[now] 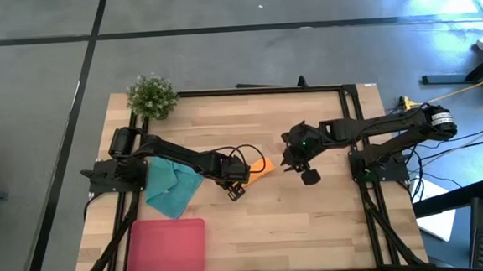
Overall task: Roll microfiber towels into tight, uniform cylinder then place into a basket
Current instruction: Roll the yellow microfiber cloth
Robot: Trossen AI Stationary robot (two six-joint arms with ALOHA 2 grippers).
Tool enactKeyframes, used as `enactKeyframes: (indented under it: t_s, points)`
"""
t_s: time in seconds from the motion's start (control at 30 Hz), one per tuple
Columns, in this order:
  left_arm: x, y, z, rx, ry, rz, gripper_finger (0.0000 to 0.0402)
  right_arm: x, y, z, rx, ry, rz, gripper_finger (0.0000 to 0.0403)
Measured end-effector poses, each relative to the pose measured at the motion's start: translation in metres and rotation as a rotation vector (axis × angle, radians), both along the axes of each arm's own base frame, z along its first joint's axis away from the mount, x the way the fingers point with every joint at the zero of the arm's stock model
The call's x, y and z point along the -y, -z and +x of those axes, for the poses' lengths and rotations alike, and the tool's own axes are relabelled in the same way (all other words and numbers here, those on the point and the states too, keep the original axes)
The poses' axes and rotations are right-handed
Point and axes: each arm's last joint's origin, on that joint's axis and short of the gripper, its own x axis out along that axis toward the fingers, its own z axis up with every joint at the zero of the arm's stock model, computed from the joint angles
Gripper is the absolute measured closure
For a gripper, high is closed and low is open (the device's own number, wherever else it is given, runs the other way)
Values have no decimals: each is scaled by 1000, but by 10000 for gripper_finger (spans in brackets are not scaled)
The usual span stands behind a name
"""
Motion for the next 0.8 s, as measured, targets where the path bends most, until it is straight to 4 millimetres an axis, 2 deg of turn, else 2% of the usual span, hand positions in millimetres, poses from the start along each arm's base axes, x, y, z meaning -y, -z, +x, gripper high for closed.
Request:
enactKeyframes:
  t_s: [0.17, 0.5, 0.8]
  points:
    - [0, 0, 0, 0, 0, 0, 401, 4, 0, 0, -3, 84, -112, 276]
    - [0, 0, 0, 1, -1, -1, 401, 4, 0, 0, -4, 92, -114, 204]
    - [1, 0, 0, -1, 6, -33, 401, 4, 0, 1, -15, 175, -47, 198]
